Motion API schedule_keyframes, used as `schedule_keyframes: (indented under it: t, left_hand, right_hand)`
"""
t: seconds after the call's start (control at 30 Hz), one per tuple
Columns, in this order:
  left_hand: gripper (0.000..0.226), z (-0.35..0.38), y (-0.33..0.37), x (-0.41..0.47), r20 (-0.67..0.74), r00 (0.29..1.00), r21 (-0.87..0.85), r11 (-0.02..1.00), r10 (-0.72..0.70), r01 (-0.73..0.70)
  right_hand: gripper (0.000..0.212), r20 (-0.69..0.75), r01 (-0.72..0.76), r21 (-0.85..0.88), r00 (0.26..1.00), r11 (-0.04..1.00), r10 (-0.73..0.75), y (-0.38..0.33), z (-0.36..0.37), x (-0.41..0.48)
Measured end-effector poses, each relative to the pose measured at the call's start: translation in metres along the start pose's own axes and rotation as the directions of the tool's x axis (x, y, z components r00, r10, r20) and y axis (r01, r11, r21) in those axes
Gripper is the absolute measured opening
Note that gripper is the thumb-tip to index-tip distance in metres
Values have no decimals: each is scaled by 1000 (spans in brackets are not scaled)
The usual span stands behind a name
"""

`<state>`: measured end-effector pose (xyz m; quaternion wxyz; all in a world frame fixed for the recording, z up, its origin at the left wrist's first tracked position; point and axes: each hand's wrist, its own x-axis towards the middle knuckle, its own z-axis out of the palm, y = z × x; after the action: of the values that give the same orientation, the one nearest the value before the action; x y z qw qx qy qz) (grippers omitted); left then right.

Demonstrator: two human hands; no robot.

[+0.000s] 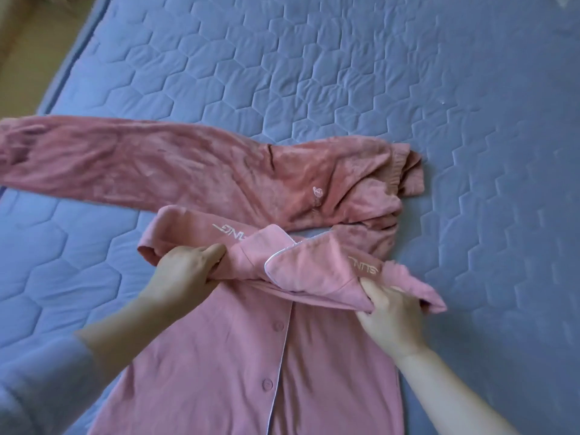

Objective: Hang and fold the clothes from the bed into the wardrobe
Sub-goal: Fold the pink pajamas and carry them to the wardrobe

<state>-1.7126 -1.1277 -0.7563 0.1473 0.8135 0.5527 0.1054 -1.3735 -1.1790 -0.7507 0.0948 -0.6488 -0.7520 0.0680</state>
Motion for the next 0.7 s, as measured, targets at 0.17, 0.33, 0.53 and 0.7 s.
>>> schedule_keyframes:
  t: [0.17, 0.33, 0.53, 0.7]
  left_hand:
    - [9, 54, -4, -58, 191, 980, 107, 993, -64, 44]
    - [40, 72, 6, -78, 280, 944, 68, 984, -177, 164]
    - [51, 58, 23, -67, 294, 915, -317, 874, -278, 368]
    - [39, 48, 25, -80, 335, 938, -288, 939, -84, 187]
  right_hand:
    - [56, 373, 22, -52, 928, 998, -1, -4, 41, -57]
    - [40, 368, -96, 80, 928, 992, 60, -18, 59, -70]
    - [36, 404, -388, 361, 885, 848, 233, -41, 51, -58]
    - [21, 322, -138, 261, 946, 956, 49, -49, 34, -89]
